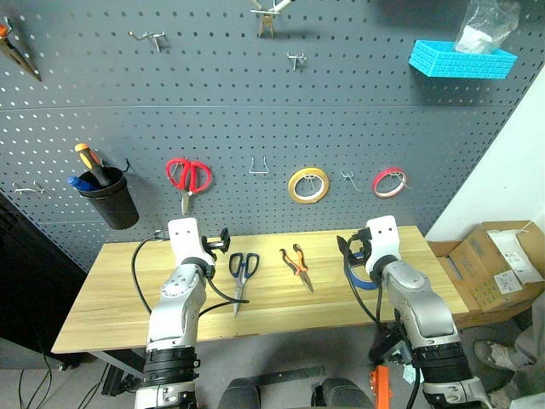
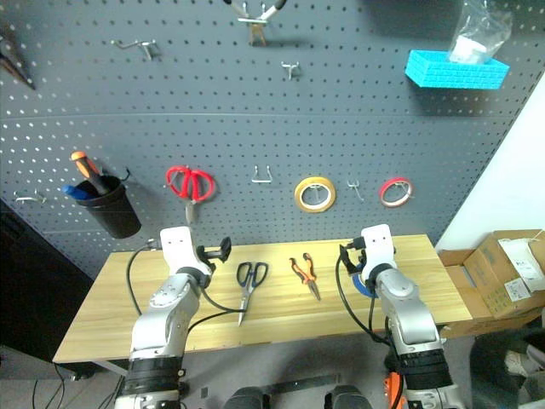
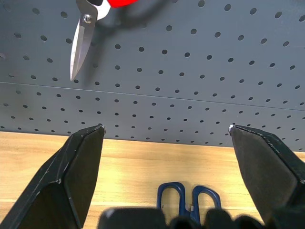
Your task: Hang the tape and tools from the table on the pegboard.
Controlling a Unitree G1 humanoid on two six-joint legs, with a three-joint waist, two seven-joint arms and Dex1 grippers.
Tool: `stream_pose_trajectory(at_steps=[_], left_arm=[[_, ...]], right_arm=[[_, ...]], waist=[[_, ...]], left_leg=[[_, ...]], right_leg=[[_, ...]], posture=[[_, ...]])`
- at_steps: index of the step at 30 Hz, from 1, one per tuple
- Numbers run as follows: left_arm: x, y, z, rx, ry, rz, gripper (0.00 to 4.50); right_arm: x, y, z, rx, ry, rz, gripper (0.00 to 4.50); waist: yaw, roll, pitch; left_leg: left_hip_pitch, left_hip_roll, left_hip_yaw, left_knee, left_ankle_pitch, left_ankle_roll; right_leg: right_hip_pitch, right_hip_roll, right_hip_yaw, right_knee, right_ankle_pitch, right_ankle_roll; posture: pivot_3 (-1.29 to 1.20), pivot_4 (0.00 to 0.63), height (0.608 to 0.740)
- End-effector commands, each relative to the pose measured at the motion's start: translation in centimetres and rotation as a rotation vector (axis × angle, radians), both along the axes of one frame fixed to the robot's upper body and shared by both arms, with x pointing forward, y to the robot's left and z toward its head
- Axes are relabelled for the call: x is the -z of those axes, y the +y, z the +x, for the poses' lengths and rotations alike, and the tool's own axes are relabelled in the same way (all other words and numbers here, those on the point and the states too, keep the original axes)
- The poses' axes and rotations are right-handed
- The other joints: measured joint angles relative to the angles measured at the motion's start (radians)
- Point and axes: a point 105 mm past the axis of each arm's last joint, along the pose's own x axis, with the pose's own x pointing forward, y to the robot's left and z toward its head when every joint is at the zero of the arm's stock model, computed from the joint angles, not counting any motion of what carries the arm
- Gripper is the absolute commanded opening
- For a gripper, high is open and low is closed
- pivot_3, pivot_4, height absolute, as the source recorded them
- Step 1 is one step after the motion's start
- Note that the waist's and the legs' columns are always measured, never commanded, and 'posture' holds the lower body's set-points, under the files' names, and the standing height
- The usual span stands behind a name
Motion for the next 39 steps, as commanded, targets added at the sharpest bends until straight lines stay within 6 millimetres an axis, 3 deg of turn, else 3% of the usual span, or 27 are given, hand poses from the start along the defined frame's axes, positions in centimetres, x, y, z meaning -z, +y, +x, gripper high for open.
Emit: stream_pose_trajectory(at_steps=[1, 30, 33, 37, 39], left_arm=[[-1.5, -0.1, 0.5, 0.0, -0.049, 0.008, 4.47], [-1.4, -0.1, 0.4, 0.0, -0.052, 0.003, 4.47], [-1.3, -1.7, 0.5, 0.088, -0.038, -0.01, 4.47], [-1.5, -6.2, 0.0, 0.349, -0.012, -0.107, 4.47], [-1.4, -9.2, -0.8, 0.515, 0.038, -0.184, 4.47]], right_arm=[[-1.6, -0.1, 0.5, 0.001, -0.067, 0.004, 4.5], [-1.6, -0.1, 0.3, -0.004, -0.065, 0.006, 4.5], [-1.4, 0.5, 0.0, -0.058, -0.056, -0.019, 4.5], [0.1, 1.6, -0.8, -0.188, 0.018, -0.075, 4.5], [1.6, 2.1, -1.3, -0.301, 0.092, -0.117, 4.5]], waist=[[0.0, 0.0, 0.0], [0.0, 0.001, 0.001], [0.0, 0.002, 0.003], [0.0, 0.007, 0.009], [-0.002, 0.008, 0.026]], left_leg=[[0.0, 0.0, 0.0, 0.0, 0.0, 0.0], [0.0, 0.0, 0.0, 0.0, 0.0, 0.0], [0.0, 0.0, 0.0, 0.0, 0.0, 0.0], [-0.001, 0.0, 0.0, 0.0, 0.0, 0.0], [0.0, 0.0, 0.0, 0.0, 0.0, 0.0]], right_leg=[[0.0, 0.0, 0.0, 0.0, 0.0, 0.0], [0.0, 0.0, 0.0, 0.0, 0.0, 0.0], [0.0, 0.0, 0.0, 0.0, 0.0, 0.0], [0.0, 0.0, 0.0, -0.001, 0.0, 0.0], [0.001, 0.0, 0.0, -0.002, 0.0, 0.0]], posture=[[0.13, 0.019, 0.74], [0.13, 0.033, 0.74], [0.12, 0.042, 0.74], [0.12, 0.059, 0.74], [0.11, 0.098, 0.74]])
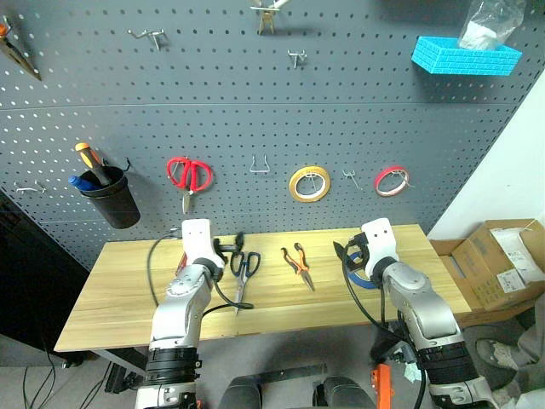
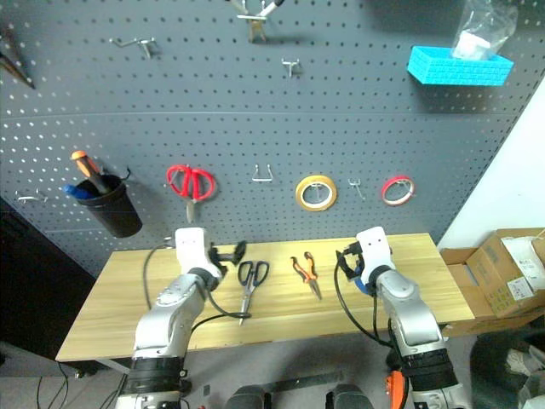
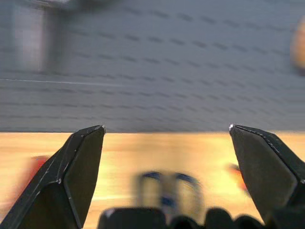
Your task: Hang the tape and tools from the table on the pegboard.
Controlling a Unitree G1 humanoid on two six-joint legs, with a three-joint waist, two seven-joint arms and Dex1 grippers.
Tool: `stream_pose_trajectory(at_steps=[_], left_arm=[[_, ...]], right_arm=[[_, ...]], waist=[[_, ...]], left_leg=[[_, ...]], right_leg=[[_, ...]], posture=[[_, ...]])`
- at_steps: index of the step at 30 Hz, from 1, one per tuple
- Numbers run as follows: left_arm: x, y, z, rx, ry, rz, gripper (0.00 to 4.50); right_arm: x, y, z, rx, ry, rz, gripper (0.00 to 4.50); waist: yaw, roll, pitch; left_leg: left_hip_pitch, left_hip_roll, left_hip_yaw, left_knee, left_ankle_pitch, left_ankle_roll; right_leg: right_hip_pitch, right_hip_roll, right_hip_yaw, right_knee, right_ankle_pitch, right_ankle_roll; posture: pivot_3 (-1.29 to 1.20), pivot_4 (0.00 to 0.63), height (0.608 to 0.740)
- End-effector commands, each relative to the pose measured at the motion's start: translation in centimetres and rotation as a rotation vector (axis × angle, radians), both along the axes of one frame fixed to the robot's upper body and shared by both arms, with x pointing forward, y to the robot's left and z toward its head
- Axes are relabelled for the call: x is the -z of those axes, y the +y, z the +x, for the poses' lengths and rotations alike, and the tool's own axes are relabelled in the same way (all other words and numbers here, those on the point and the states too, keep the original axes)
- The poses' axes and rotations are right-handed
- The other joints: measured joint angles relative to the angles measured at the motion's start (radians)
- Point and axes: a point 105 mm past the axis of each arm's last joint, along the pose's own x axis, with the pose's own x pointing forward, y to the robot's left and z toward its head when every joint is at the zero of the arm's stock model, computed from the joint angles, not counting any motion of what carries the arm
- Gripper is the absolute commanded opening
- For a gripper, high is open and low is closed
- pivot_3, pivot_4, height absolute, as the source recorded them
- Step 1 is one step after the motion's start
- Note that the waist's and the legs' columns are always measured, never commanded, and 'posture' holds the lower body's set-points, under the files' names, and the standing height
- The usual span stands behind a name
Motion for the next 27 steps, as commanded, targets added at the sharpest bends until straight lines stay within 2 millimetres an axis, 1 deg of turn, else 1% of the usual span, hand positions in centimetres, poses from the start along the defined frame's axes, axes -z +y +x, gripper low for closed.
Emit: stream_pose_trajectory(at_steps=[1, 4, 6, 7, 10, 11, 12, 15, 18, 20, 22, 24, 26, 27], left_arm=[[-1.8, -5.6, -1.2, 0.308, 0.023, -0.127, 4.47], [-1.1, -8.6, -3.5, 0.515, 0.131, -0.168, 4.47], [-0.9, -9.7, -4.8, 0.599, 0.175, -0.186, 4.47], [-0.8, -10.1, -5.3, 0.628, 0.198, -0.197, 4.47], [-0.7, -11.1, -6.2, 0.678, 0.239, -0.229, 4.47], [-0.7, -11.5, -6.3, 0.691, 0.245, -0.234, 4.47], [-0.8, -11.9, -6.5, 0.701, 0.248, -0.241, 4.47], [-0.7, -12.3, -6.4, 0.689, 0.254, -0.242, 4.47], [-0.6, -12.7, -6.6, 0.698, 0.265, -0.243, 4.47], [-0.5, -12.8, -6.7, 0.695, 0.278, -0.254, 4.47], [-0.4, -12.7, -6.9, 0.697, 0.285, -0.253, 4.47], [-0.4, -12.6, -7.0, 0.697, 0.29, -0.248, 4.47], [-0.4, -12.5, -7.0, 0.694, 0.292, -0.248, 4.47], [-0.4, -12.4, -7.0, 0.692, 0.292, -0.248, 4.5]], right_arm=[[1.5, 0.9, -0.6, -0.175, 0.086, -0.066, 4.5], [2.8, 0.2, -0.2, -0.242, 0.148, -0.129, 4.5], [3.2, -0.4, 0.2, -0.261, 0.172, -0.16, 4.5], [3.5, -0.9, 0.6, -0.261, 0.192, -0.17, 4.5], [3.8, -2.0, 1.3, -0.258, 0.214, -0.203, 4.5], [3.8, -2.3, 1.7, -0.252, 0.215, -0.21, 4.5], [3.7, -2.6, 2.0, -0.245, 0.214, -0.215, 4.5], [3.5, -3.2, 2.8, -0.235, 0.212, -0.224, 4.5], [3.5, -3.6, 3.3, -0.225, 0.22, -0.224, 4.5], [3.8, -3.9, 3.5, -0.219, 0.239, -0.225, 4.5], [4.7, -4.4, 3.3, -0.205, 0.291, -0.225, 4.5], [5.5, -4.9, 3.0, -0.175, 0.365, -0.194, 4.5], [5.9, -5.3, 2.9, -0.14, 0.412, -0.16, 4.5], [6.0, -5.4, 2.9, -0.125, 0.426, -0.143, 4.32]], waist=[[-0.001, 0.0, 0.018], [-0.007, 0.002, 0.048], [-0.013, 0.003, 0.069], [-0.017, 0.003, 0.081], [-0.023, 0.002, 0.117], [-0.023, 0.001, 0.126], [-0.024, 0.002, 0.136], [-0.024, 0.002, 0.166], [-0.024, 0.002, 0.186], [-0.024, 0.002, 0.197], [-0.024, 0.001, 0.207], [-0.025, 0.0, 0.212], [-0.024, 0.0, 0.213], [-0.024, 0.0, 0.213]], left_leg=[[0.0, 0.0, 0.0, 0.0, 0.0, 0.0], [0.0, 0.0, 0.0, 0.001, 0.0, 0.0], [-0.004, 0.0, -0.001, 0.001, 0.0, 0.0], [-0.004, 0.0, -0.001, 0.002, 0.0, 0.001], [-0.007, 0.0, -0.001, 0.001, 0.0, 0.001], [-0.007, 0.001, -0.002, 0.001, -0.001, 0.002], [-0.007, 0.001, -0.002, 0.001, -0.002, 0.004], [-0.008, 0.001, -0.002, 0.001, -0.003, 0.006], [-0.01, 0.0, -0.001, 0.001, -0.003, 0.006], [-0.011, 0.0, -0.002, 0.001, -0.004, 0.006], [-0.013, 0.0, -0.002, 0.001, -0.004, 0.006], [-0.016, 0.0, -0.002, 0.002, -0.004, 0.006], [-0.017, 0.0, -0.002, 0.002, -0.004, 0.006], [-0.017, 0.0, -0.002, 0.003, -0.004, 0.006]], right_leg=[[0.0, 0.0, 0.0, 0.0, 0.0, 0.0], [0.0, 0.0, 0.0, 0.0, 0.0, 0.0], [-0.003, 0.0, 0.0, 0.001, 0.0, 0.0], [-0.003, 0.0, 0.0, 0.001, 0.0, 0.0], [-0.005, 0.0, 0.0, 0.001, 0.0, 0.001], [-0.006, 0.001, 0.0, 0.002, 0.003, 0.007], [-0.006, 0.001, 0.0, 0.003, 0.002, 0.008], [-0.006, 0.0, 0.0, 0.003, 0.001, 0.009], [-0.007, 0.0, 0.001, 0.002, 0.0, 0.011], [-0.008, -0.001, 0.001, 0.002, -0.001, 0.012], [-0.01, -0.001, 0.001, 0.002, -0.001, 0.012], [-0.013, -0.001, 0.0, 0.002, -0.001, 0.012], [-0.014, -0.001, 0.001, 0.003, -0.001, 0.012], [-0.014, -0.001, 0.0, 0.003, -0.001, 0.012]], posture=[[0.11, 0.112, 0.74], [0.11, 0.155, 0.74], [0.11, 0.183, 0.74], [0.11, 0.205, 0.74], [0.1, 0.244, 0.74], [0.1, 0.261, 0.74], [0.1, 0.268, 0.74], [0.09, 0.292, 0.74], [0.09, 0.312, 0.74], [0.09, 0.323, 0.74], [0.09, 0.332, 0.74], [0.1, 0.336, 0.74], [0.1, 0.336, 0.74], [0.1, 0.336, 0.74]])
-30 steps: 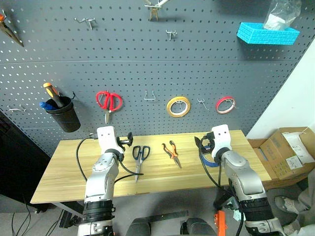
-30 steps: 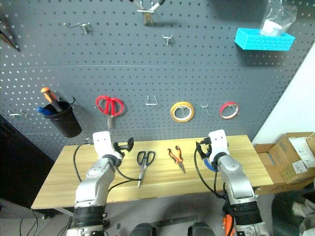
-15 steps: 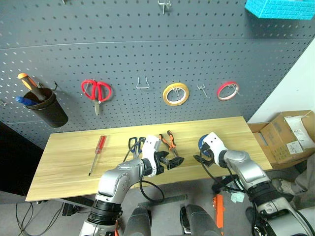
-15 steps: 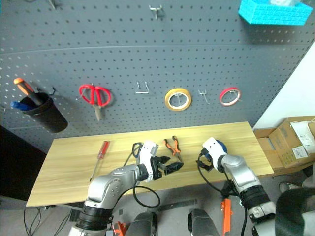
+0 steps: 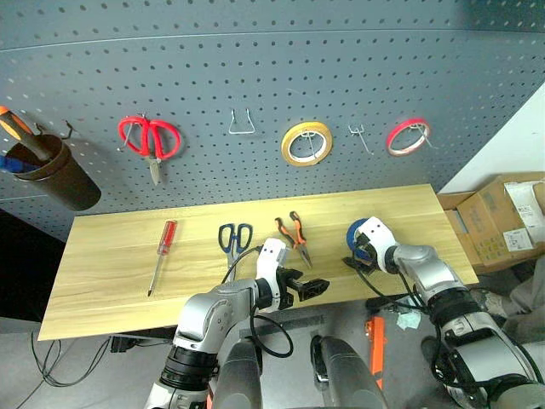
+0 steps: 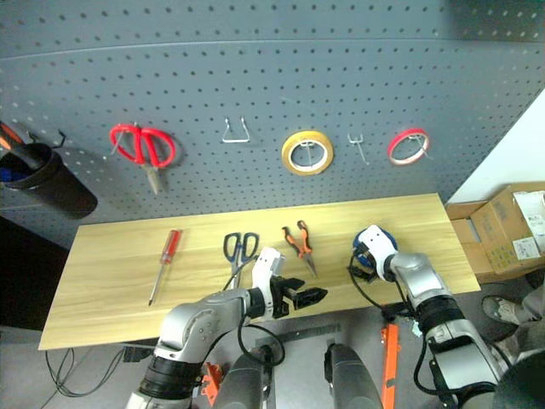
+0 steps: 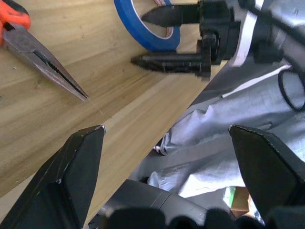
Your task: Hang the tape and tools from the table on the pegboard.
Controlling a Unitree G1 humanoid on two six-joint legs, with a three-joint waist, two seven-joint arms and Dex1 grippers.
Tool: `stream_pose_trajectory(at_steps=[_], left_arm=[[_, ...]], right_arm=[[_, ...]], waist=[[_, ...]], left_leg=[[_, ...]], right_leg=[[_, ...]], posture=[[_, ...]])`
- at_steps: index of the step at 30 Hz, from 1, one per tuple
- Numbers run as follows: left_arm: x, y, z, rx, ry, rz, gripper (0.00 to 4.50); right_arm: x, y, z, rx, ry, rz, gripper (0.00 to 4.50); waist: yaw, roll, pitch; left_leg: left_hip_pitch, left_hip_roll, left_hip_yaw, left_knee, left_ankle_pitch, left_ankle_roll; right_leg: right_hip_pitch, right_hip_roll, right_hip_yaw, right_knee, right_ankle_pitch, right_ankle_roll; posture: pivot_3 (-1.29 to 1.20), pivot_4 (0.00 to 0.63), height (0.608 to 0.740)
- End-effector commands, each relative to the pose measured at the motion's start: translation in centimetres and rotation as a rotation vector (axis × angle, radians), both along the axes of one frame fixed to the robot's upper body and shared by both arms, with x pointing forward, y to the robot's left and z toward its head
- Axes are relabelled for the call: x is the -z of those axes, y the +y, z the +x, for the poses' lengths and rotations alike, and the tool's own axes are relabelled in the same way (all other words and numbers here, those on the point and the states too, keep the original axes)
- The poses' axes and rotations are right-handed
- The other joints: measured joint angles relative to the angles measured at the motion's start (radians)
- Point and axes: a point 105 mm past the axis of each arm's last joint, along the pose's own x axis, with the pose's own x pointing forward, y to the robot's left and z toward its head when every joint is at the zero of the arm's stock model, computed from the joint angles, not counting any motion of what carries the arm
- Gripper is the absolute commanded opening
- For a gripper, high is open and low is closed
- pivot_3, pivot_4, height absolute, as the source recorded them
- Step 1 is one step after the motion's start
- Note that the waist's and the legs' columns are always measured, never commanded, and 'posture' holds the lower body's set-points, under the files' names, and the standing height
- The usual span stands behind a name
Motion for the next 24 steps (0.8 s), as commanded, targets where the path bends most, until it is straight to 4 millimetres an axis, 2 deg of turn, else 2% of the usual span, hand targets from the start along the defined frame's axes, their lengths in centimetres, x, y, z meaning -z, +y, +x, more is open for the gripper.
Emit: stream_pose_trajectory(at_steps=[1, 2, 4, 11, 12, 17, 20, 22, 24], left_arm=[[-1.2, -0.4, -0.3, 0.017, -0.036, -0.026, 4.5], [-1.2, -0.4, -0.3, 0.014, -0.036, -0.026, 4.5], [-1.2, -0.4, -0.3, 0.007, -0.036, -0.027, 4.5], [-1.2, -0.5, -0.3, 0.001, -0.03, -0.038, 4.5], [-1.2, -0.5, -0.2, 0.002, -0.032, -0.038, 4.5], [-1.9, -1.0, -0.2, 0.06, -0.056, -0.059, 4.5], [-2.5, -1.0, 0.3, 0.087, -0.104, -0.054, 4.5], [-3.4, -0.6, 0.9, 0.09, -0.138, -0.065, 4.5], [-5.0, -0.2, 1.2, 0.109, -0.173, -0.104, 4.5]], right_arm=[[1.8, -1.1, -0.9, 0.096, 0.121, 0.047, 4.11], [1.8, -1.1, -0.9, 0.108, 0.129, 0.056, 3.92], [1.7, -1.1, -0.9, 0.11, 0.131, 0.057, 3.28], [1.3, -0.6, -0.8, 0.076, 0.108, 0.048, 0.78], [1.4, -0.5, -0.9, 0.066, 0.106, 0.046, 0.54], [1.3, -0.4, -1.8, 0.042, 0.078, 0.019, 0.53], [0.3, -0.3, -2.4, 0.021, -0.008, -0.02, 0.53], [-1.3, 0.1, -2.8, 0.024, -0.098, -0.014, 0.53], [-4.0, 0.9, -3.4, 0.011, -0.261, -0.022, 0.53]], waist=[[0.0, 0.0, 0.0], [0.0, 0.0, 0.001], [0.001, 0.0, 0.001], [0.0, 0.0, 0.001], [0.0, 0.0, 0.001], [0.0, 0.0, 0.001], [0.001, 0.0, 0.0], [0.001, 0.001, -0.001], [0.0, 0.002, -0.002]], left_leg=[[0.0, 0.0, 0.0, 0.0, 0.0, 0.0], [0.0, 0.0, 0.0, 0.0, 0.0, 0.0], [0.0, 0.0, 0.0, 0.0, 0.0, 0.0], [0.0, 0.0, 0.0, 0.0, 0.0, 0.0], [0.0, 0.0, 0.0, 0.0, 0.0, 0.0], [-0.001, 0.0, 0.0, 0.0, 0.0, 0.0], [-0.003, 0.0, -0.001, 0.0, 0.0, -0.001], [-0.005, 0.0, -0.002, 0.0, 0.0, -0.001], [-0.006, -0.001, -0.001, 0.0, 0.0, -0.001]], right_leg=[[0.0, 0.0, 0.0, 0.0, 0.0, 0.0], [0.0, 0.0, 0.0, 0.0, 0.0, 0.0], [0.0, 0.0, 0.0, 0.0, 0.0, 0.0], [0.0, 0.0, 0.0, 0.0, 0.0, 0.0], [0.0, 0.0, 0.0, 0.0, 0.0, 0.0], [-0.001, 0.0, 0.0, -0.001, 0.0, 0.0], [-0.002, 0.0, -0.001, -0.001, 0.0, 0.001], [-0.003, 0.0, -0.002, -0.001, 0.0, 0.001], [-0.005, -0.001, -0.001, 0.0, 0.0, 0.001]], posture=[[0.1, 0.338, 0.74], [0.1, 0.338, 0.74], [0.11, 0.334, 0.74], [0.1, 0.323, 0.74], [0.1, 0.32, 0.74], [0.07, 0.285, 0.74], [0.05, 0.259, 0.74], [0.05, 0.242, 0.74], [0.04, 0.216, 0.74]])
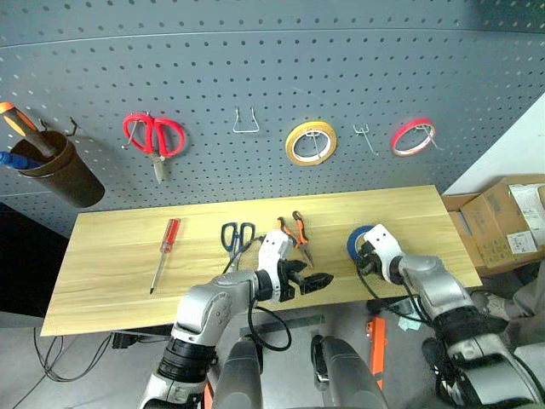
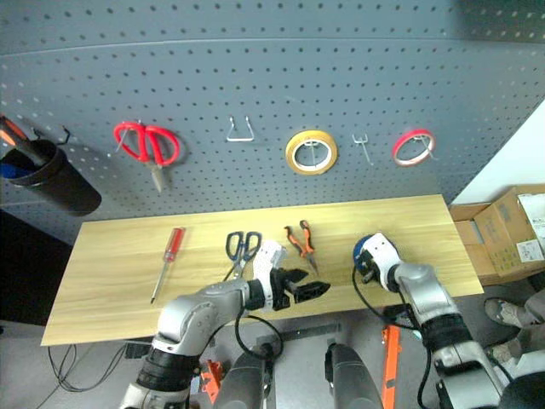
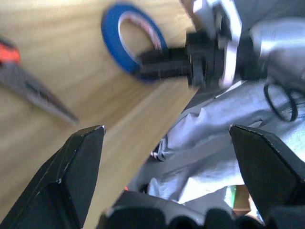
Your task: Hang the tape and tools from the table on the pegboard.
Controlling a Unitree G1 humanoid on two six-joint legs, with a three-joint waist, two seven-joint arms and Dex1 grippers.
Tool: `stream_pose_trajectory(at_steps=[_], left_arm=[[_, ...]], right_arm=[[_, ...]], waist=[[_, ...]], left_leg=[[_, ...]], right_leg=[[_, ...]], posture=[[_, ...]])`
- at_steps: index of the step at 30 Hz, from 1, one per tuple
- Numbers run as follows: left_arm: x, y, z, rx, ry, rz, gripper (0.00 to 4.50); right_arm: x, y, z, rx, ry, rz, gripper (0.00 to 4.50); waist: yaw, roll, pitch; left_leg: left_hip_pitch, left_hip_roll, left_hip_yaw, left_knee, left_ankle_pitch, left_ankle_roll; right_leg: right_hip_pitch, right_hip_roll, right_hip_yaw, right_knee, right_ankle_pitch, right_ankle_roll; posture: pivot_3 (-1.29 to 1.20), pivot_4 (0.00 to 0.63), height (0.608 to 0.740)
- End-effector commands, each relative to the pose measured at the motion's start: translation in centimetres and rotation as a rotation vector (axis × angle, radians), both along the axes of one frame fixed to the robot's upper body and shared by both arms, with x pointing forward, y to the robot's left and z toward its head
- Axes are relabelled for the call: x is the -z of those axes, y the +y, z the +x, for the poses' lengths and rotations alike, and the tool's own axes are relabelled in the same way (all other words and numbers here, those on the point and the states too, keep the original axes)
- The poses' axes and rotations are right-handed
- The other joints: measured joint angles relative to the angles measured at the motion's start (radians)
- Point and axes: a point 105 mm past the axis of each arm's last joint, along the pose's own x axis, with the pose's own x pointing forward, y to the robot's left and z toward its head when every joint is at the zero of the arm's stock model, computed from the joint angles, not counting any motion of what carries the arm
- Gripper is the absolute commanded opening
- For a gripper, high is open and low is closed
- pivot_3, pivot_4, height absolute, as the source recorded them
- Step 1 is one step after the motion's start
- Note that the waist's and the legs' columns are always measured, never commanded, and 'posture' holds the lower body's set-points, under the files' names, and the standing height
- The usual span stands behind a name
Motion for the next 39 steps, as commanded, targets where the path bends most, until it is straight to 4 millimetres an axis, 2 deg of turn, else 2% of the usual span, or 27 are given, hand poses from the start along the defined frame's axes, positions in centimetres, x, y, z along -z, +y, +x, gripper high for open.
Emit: stream_pose_trajectory(at_steps=[1, 4, 7, 11, 14, 16, 20, 25, 32, 39], left_arm=[[-2.9, 0.1, 0.3, 0.054, -0.07, -0.095, 4.5], [-5.6, 0.8, -0.4, 0.11, -0.096, -0.205, 4.5], [-7.0, 1.6, -0.6, 0.124, -0.119, -0.256, 4.5], [-7.8, 2.6, -0.1, 0.115, -0.133, -0.281, 4.5], [-9.1, 3.0, 1.2, 0.056, -0.18, -0.324, 4.5], [-10.0, 3.2, 2.2, 0.013, -0.204, -0.367, 4.5], [-11.2, 2.8, 3.5, -0.026, -0.234, -0.419, 4.5], [-11.0, 2.5, 4.4, -0.052, -0.271, -0.389, 4.5], [-10.7, 2.4, 4.8, -0.076, -0.283, -0.384, 4.5], [-10.8, 2.7, 5.2, -0.084, -0.293, -0.37, 4.5]], right_arm=[[-5.4, 1.1, -0.4, -0.022, -0.288, -0.026, 0.53], [-8.2, 3.5, -3.3, -0.103, -0.5, -0.079, 0.53], [-10.3, 4.5, -4.1, -0.108, -0.675, -0.134, 0.53], [-12.1, 5.0, -2.9, -0.077, -0.866, -0.199, 0.53], [-14.3, 5.9, -0.8, -0.104, -1.014, -0.22, 0.53], [-15.1, 6.2, 0.7, -0.122, -1.059, -0.232, 0.53], [-15.7, 5.9, 3.5, -0.136, -1.081, -0.232, 0.53], [-15.0, 5.0, 5.5, -0.155, -0.971, -0.134, 0.53], [-13.5, 4.6, 6.1, -0.162, -0.793, 0.022, 0.53], [-12.8, 6.2, 5.9, -0.24, -0.669, 0.153, 0.53]], waist=[[-0.001, 0.001, -0.002], [-0.006, 0.002, -0.013], [-0.013, 0.002, -0.04], [-0.022, -0.001, -0.088], [-0.028, -0.006, -0.115], [-0.031, -0.008, -0.127], [-0.029, -0.012, -0.154], [-0.029, -0.013, -0.163], [-0.029, -0.011, -0.165], [-0.029, -0.006, -0.17]], left_leg=[[-0.001, 0.0, 0.0, 0.0, 0.0, 0.0], [-0.002, 0.0, 0.0, 0.0, 0.0, -0.003], [-0.002, 0.001, 0.0, 0.0, 0.001, -0.01], [-0.001, -0.001, 0.001, 0.001, 0.001, -0.01], [0.002, -0.001, 0.001, 0.002, 0.0, -0.008], [0.003, -0.002, 0.002, 0.003, 0.002, -0.005], [0.006, -0.002, 0.002, 0.003, 0.006, -0.003], [0.012, -0.003, 0.003, 0.002, 0.006, -0.003], [0.015, -0.002, 0.003, 0.001, 0.006, -0.003], [0.018, -0.002, 0.003, 0.002, 0.007, -0.003]], right_leg=[[-0.002, 0.0, 0.0, 0.001, 0.0, 0.0], [-0.003, -0.001, 0.0, 0.001, 0.0, 0.001], [-0.004, 0.0, -0.001, 0.001, -0.002, 0.003], [-0.002, -0.001, 0.0, 0.001, -0.002, 0.003], [0.001, -0.001, 0.0, 0.001, 0.001, 0.003], [0.003, 0.0, 0.0, -0.001, 0.005, 0.003], [0.006, 0.0, 0.001, -0.002, 0.01, 0.003], [0.013, 0.0, 0.003, -0.004, 0.01, 0.003], [0.015, 0.0, 0.003, -0.002, 0.01, 0.003], [0.016, 0.001, 0.004, 0.001, 0.01, 0.003]], posture=[[0.03, 0.202, 0.74], [0.02, 0.152, 0.74], [0.01, 0.106, 0.74], [0.01, 0.048, 0.74], [0.02, 0.026, 0.74], [0.02, 0.0, 0.74], [0.03, 0.0, 0.74], [0.05, 0.0, 0.74], [0.06, 0.0, 0.74], [0.07, 0.0, 0.74]])
